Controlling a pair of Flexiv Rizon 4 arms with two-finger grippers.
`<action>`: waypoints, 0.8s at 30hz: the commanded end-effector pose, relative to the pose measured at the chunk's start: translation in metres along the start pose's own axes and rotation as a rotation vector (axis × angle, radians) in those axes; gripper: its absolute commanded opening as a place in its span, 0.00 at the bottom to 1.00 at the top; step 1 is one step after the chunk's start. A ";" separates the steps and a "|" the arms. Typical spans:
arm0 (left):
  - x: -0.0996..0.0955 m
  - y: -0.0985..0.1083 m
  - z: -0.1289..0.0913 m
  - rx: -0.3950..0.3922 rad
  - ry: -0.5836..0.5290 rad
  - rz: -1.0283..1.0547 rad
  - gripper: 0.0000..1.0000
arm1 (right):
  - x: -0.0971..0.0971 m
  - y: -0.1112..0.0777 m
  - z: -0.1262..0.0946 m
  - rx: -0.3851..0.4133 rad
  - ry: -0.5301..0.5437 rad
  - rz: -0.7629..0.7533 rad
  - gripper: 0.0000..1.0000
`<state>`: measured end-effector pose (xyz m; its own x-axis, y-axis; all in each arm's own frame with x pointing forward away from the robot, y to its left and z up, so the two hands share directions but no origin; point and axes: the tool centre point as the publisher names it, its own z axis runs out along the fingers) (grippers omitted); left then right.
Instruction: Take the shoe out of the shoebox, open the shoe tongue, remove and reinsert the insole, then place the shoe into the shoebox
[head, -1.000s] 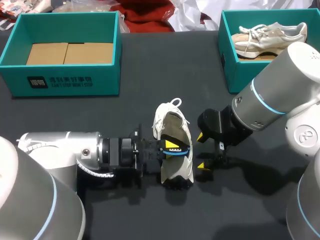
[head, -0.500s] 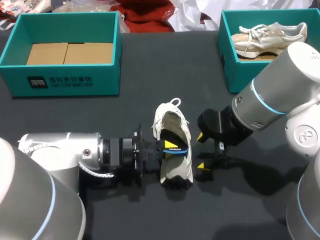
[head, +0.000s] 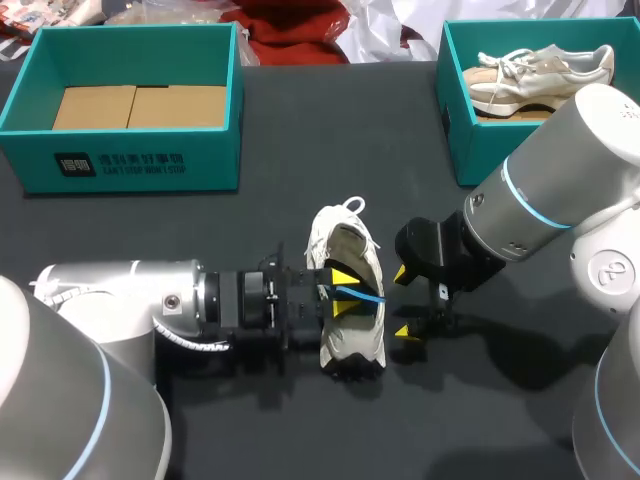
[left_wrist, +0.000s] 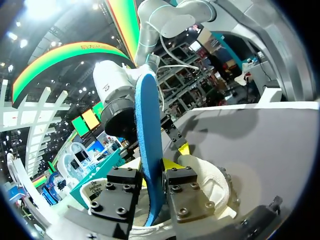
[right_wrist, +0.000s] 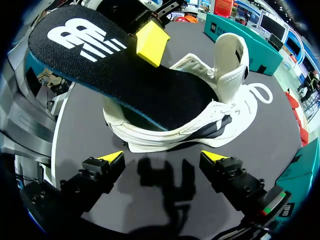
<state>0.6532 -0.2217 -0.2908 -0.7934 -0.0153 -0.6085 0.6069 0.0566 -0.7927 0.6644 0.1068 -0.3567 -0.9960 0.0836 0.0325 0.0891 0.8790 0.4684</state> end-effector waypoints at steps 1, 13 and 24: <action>0.000 -0.010 0.000 0.000 0.009 0.005 0.24 | 0.001 0.000 0.001 0.001 -0.003 0.000 1.00; 0.005 -0.011 0.005 0.004 0.069 0.035 0.00 | 0.001 0.000 0.001 0.001 -0.003 0.000 1.00; 0.004 0.019 -0.002 -0.007 0.048 0.061 0.00 | 0.001 0.000 0.001 0.001 -0.003 0.000 1.00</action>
<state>0.6571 -0.2164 -0.3025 -0.7572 0.0369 -0.6522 0.6530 0.0702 -0.7541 0.6644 0.1068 -0.3567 -0.9960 0.0837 0.0325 0.0891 0.8790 0.4684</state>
